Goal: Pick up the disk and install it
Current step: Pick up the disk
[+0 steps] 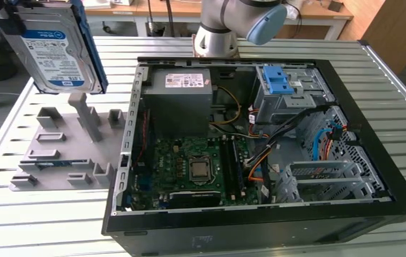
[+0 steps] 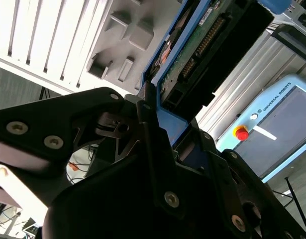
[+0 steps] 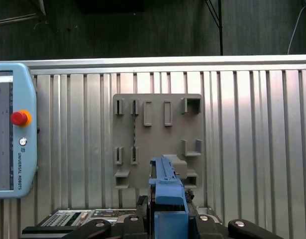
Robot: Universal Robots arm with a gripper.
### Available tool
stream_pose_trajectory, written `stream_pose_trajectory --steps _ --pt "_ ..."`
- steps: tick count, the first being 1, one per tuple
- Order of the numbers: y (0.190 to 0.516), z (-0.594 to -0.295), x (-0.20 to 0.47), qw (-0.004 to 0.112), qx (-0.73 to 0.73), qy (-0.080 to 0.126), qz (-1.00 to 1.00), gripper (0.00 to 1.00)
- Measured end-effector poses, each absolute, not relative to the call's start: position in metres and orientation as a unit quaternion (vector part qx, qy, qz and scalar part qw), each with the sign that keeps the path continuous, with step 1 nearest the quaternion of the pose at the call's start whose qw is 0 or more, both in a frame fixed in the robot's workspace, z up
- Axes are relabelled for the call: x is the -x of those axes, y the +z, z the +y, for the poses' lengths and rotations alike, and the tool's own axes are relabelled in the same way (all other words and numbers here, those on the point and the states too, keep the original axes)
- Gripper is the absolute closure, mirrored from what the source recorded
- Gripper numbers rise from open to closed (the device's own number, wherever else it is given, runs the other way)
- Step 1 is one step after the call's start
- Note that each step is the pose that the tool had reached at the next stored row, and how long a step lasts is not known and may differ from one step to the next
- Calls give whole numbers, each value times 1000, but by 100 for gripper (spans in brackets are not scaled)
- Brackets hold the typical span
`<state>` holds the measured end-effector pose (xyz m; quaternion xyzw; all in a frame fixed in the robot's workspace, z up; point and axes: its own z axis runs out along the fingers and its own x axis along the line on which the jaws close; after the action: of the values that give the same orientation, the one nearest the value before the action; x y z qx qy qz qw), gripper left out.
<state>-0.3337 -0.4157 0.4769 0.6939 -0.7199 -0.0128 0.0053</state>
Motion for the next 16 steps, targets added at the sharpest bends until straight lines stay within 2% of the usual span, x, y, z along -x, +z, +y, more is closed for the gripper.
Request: stream_pose_trajectory --steps 16 --pt "477 -416 324 5 -694 -13 -720 64"
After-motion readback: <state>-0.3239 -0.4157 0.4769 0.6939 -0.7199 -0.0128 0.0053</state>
